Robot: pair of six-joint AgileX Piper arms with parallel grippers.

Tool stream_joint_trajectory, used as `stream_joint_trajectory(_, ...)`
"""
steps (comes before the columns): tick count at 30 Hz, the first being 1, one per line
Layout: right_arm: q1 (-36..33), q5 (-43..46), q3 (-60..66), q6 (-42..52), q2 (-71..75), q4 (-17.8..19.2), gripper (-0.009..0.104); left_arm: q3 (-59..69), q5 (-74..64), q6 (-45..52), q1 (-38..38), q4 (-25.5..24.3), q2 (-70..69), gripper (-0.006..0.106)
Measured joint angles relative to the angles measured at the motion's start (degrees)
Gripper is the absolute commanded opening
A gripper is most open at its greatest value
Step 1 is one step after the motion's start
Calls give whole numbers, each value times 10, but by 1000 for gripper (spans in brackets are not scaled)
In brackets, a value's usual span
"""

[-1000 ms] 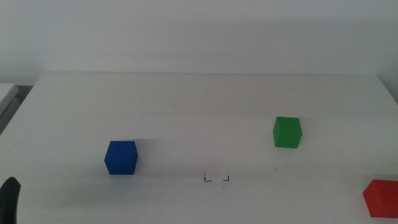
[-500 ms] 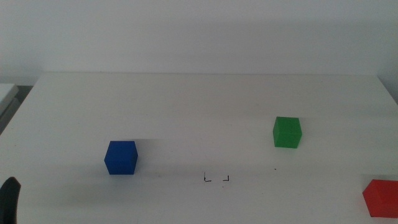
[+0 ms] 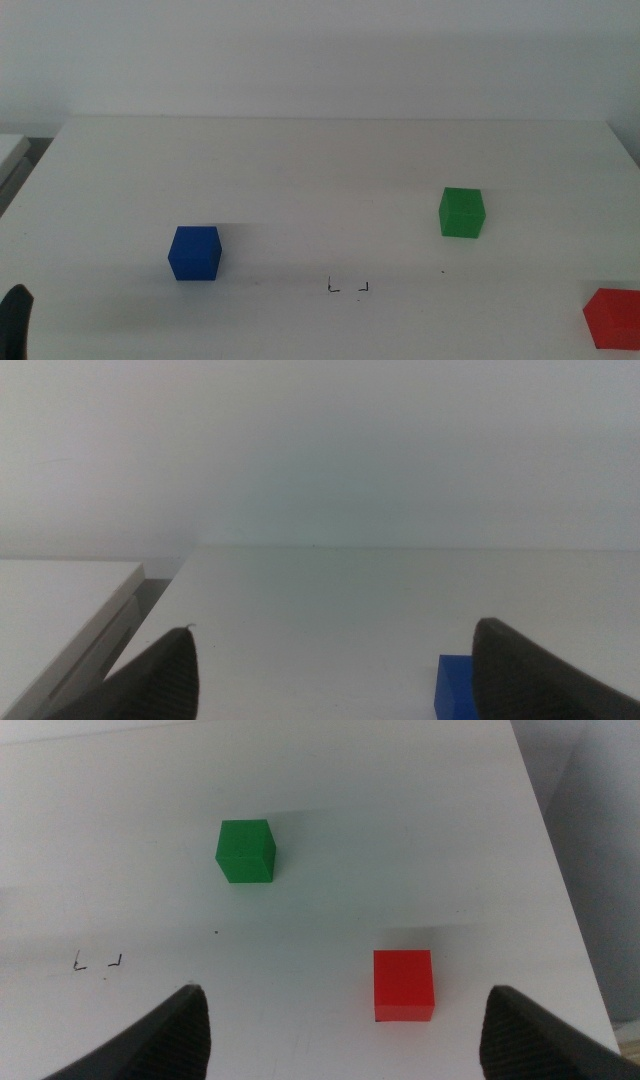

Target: Stack red cubes first, then green, then blue cubes in a specific spot.

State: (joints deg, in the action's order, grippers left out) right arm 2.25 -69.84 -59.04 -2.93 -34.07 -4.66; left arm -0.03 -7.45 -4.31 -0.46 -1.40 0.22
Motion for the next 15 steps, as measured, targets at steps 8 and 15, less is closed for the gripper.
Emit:
stream_joint_trajectory(8, 0, -2, 0, -2, 1, -1, 84, 0, 0, 0, 0, 0, 0, 92)
stream_joint_trajectory(15, 0, -5, -8, -2, -82, 14, 84, 0, 0, 0, 0, 0, 0, 92)
